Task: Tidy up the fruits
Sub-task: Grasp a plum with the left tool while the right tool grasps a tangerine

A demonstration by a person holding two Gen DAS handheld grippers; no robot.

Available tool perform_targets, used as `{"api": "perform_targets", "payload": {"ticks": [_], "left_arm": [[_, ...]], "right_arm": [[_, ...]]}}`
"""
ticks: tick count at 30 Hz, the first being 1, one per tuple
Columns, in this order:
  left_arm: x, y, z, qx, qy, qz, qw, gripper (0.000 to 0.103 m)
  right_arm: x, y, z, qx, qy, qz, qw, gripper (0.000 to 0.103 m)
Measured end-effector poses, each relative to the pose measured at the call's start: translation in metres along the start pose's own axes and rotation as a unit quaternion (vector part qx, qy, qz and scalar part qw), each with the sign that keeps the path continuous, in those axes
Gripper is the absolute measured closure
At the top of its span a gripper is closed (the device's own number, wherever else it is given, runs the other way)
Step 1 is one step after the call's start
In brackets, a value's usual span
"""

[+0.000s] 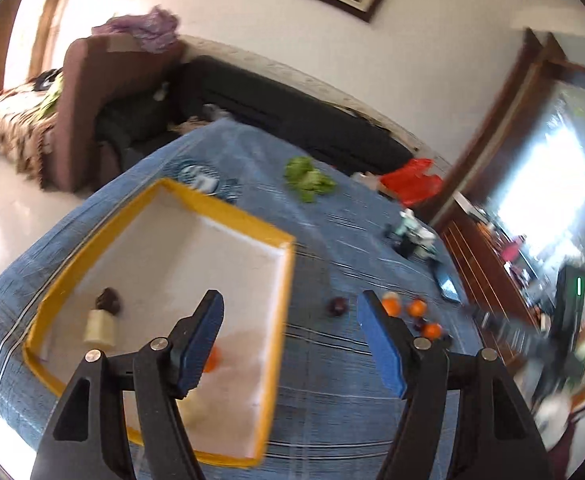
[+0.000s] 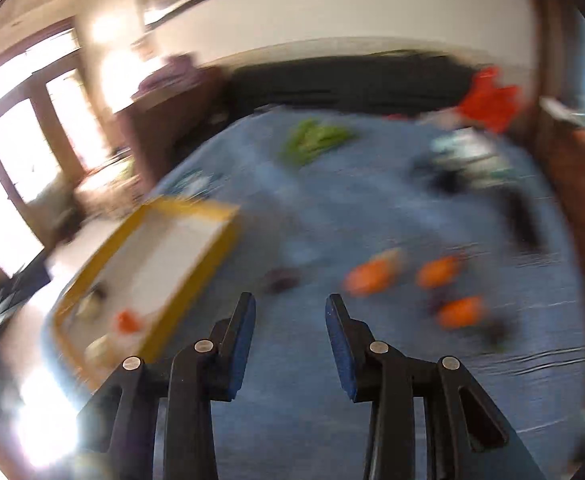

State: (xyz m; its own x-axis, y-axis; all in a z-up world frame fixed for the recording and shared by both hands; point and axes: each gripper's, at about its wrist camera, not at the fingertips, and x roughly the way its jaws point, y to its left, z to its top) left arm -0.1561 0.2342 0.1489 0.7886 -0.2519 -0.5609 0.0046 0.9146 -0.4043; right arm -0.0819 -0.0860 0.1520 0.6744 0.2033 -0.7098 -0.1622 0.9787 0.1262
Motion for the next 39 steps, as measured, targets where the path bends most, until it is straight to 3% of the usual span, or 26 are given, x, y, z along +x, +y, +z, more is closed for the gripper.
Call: {"api": "perform_targets", "payload": {"ticks": [1, 2, 3, 4, 5, 8, 10, 12, 14, 16, 21, 30, 32, 33, 39], "left_arm": [[0.000, -0.011, 0.000, 0.010, -0.001, -0.001, 0.9999, 0.027], [0.001, -0.017, -0.002, 0.016, -0.003, -0.001, 0.9999, 0.021], [0.002, -0.025, -0.004, 0.024, -0.006, -0.003, 0.9997, 0.019], [0.005, -0.030, -0.007, 0.028, -0.006, -0.006, 0.9996, 0.016], [0.010, -0.035, -0.009, 0.032, 0.000, -0.012, 0.9994, 0.016], [0.029, -0.042, -0.016, 0.034, 0.029, -0.029, 0.9986, 0.017], [0.046, -0.046, -0.017, 0.033, 0.050, -0.032, 0.9977, 0.017], [0.055, -0.046, -0.018, 0.037, 0.054, -0.028, 0.9975, 0.021], [0.063, -0.049, -0.018, 0.046, 0.058, -0.030, 0.9968, 0.049], [0.076, -0.051, -0.018, 0.058, 0.072, -0.021, 0.9955, 0.064], [0.110, -0.057, -0.013, 0.070, 0.100, -0.003, 0.9925, 0.064], [0.191, -0.072, -0.014, 0.093, 0.160, 0.020, 0.9825, 0.051], [0.210, -0.075, -0.017, 0.099, 0.175, 0.026, 0.9792, 0.051], [0.218, -0.076, -0.019, 0.102, 0.180, 0.029, 0.9779, 0.051], [0.252, -0.083, -0.028, 0.128, 0.193, 0.053, 0.9715, 0.051]], "right_arm": [[-0.010, -0.018, 0.013, 0.018, -0.008, -0.019, 1.000, 0.035], [-0.019, -0.033, 0.021, 0.035, -0.021, -0.031, 0.999, 0.022], [-0.025, -0.046, 0.026, 0.050, -0.042, -0.041, 0.997, 0.000], [-0.033, -0.059, 0.025, 0.067, -0.077, -0.053, 0.993, 0.000], [-0.032, -0.065, 0.022, 0.075, -0.083, -0.062, 0.992, 0.000], [-0.002, -0.070, 0.005, 0.091, -0.051, -0.019, 0.994, 0.008], [0.026, -0.068, -0.004, 0.092, -0.018, 0.010, 0.996, 0.028], [0.058, -0.063, -0.012, 0.099, 0.015, 0.037, 0.994, 0.038], [0.086, -0.053, -0.022, 0.106, 0.033, 0.054, 0.992, 0.045], [0.108, -0.048, -0.025, 0.104, 0.042, 0.052, 0.992, 0.045], [0.153, -0.036, -0.022, 0.095, 0.043, 0.018, 0.994, 0.045], [0.182, -0.037, -0.029, 0.112, 0.056, 0.032, 0.992, 0.045], [0.181, -0.039, -0.030, 0.113, 0.049, 0.034, 0.992, 0.053], [0.181, -0.041, -0.030, 0.111, 0.048, 0.034, 0.992, 0.064], [0.177, -0.047, -0.034, 0.127, 0.047, 0.067, 0.989, 0.064]]}}
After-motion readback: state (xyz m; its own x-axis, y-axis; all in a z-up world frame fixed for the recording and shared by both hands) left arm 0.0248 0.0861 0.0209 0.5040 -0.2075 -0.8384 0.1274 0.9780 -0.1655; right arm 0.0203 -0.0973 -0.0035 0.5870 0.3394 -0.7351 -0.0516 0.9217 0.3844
